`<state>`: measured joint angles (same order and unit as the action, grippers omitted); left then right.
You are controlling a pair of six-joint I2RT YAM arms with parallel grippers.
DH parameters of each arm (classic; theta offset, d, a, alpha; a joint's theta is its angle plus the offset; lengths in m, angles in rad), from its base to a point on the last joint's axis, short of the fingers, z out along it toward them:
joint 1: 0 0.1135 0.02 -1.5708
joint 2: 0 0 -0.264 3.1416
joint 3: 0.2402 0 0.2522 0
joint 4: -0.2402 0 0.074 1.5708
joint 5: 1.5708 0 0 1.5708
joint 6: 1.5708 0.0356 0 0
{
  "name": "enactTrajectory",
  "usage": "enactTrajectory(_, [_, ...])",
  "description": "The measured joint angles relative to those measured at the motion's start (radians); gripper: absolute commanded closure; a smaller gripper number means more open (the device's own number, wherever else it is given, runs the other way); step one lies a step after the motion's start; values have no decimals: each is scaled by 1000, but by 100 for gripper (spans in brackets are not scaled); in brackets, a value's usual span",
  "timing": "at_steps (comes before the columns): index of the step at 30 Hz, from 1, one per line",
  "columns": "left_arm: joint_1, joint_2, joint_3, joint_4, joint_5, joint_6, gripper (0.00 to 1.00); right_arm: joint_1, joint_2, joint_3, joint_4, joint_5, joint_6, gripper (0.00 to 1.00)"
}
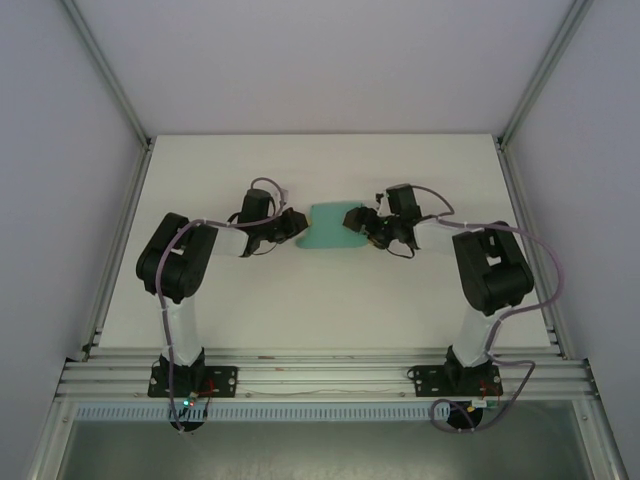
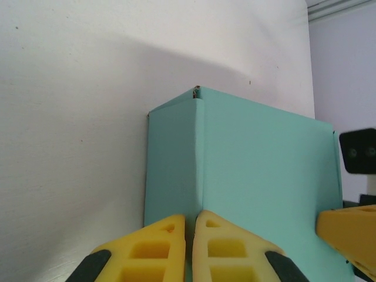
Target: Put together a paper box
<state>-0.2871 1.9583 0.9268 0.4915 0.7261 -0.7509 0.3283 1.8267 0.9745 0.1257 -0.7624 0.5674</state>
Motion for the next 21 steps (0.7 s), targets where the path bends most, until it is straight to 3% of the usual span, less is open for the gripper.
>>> enactTrajectory(6, [4,-5,1,-3,0,41,70,-11,22,5,90,-67,72,57])
enactTrajectory(9, [7,-19,1,-29,-2,82,55,-11,19,5,104,-80,99,61])
enactTrajectory(11, [6,-46,0,-63,-5,122,28,-11,11,5,106,-80,115,61])
enactTrajectory(12, [4,-65,0,-79,-8,150,3,-11,3,5,103,-80,122,60])
enactTrajectory(18, [-2,-256,-9,-149,-84,336,0,-13,-75,18,-15,-66,176,62])
enactTrajectory(21, [-35,-373,-11,-202,-135,510,0,-24,-85,62,-116,-69,221,64])
